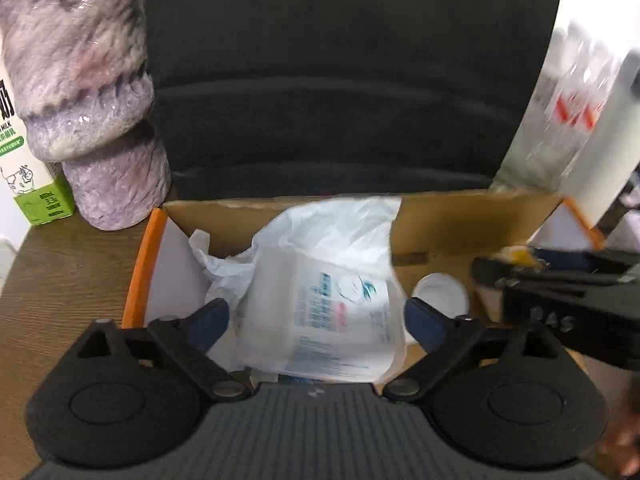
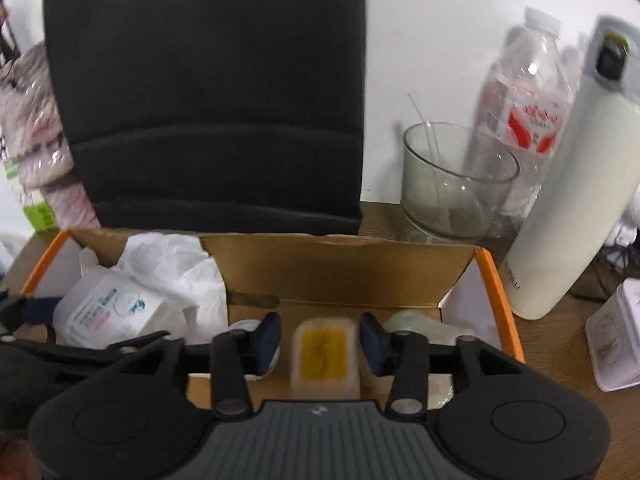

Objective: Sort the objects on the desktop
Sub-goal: 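Place the wipes pack and plug adapter into the box and release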

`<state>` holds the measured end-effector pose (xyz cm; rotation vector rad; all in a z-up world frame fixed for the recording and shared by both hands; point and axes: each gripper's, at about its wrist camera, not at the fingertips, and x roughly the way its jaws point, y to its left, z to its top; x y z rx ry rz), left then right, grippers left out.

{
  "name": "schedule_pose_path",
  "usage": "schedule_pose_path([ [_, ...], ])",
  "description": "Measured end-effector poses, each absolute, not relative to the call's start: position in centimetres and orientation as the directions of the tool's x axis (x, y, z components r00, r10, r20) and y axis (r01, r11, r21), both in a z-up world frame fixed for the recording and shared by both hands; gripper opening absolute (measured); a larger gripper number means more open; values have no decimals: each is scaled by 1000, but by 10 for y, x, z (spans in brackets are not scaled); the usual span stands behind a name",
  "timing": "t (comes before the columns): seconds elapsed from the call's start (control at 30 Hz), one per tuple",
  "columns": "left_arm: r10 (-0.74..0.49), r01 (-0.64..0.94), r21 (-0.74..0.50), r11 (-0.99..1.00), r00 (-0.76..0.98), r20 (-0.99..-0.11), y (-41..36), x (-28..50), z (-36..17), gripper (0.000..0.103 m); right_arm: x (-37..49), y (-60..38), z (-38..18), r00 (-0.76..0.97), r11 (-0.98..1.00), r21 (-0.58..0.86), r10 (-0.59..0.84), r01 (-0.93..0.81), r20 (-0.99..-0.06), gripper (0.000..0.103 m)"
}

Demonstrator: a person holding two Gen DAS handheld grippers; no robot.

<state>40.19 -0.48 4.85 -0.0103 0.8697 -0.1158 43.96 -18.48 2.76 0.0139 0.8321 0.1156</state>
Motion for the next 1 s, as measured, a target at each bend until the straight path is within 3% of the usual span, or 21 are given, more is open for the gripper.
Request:
schedule_pose_path([
  [0.23, -127, 52, -128, 990, 698, -704, 19, 362, 92, 103, 404, -191, 63, 736, 989, 86, 145, -118, -661, 59],
  [0.33, -76, -17, -134, 991, 750, -657, 33, 308, 108, 103, 368, -196, 87, 757, 989, 61, 145, -138, -637, 67],
  [0.43, -142, 9, -215, 977, 778, -613, 43, 257, 112, 103, 312, -201, 99, 786, 983, 39, 168, -180, -595, 76],
  [0.57, -70, -15, -134, 991, 790, -609, 38, 190, 108, 103, 246, -203, 99, 801, 977, 12, 179, -211, -571, 76],
  [0.67, -110, 26, -158, 987, 824, -555, 40, 125, 103, 103, 187, -206, 98, 816, 974, 4, 192, -226, -546, 77],
  [0.77, -150, 69, -168, 983, 829, -538, 38, 69, 87, 103, 125, -208, 90, 826, 967, 8, 223, -255, -518, 85],
  [1.0, -124, 83, -104, 991, 859, -496, 37, -22, 40, 103, -2, -200, 43, 841, 968, 15, 225, -251, -492, 85],
])
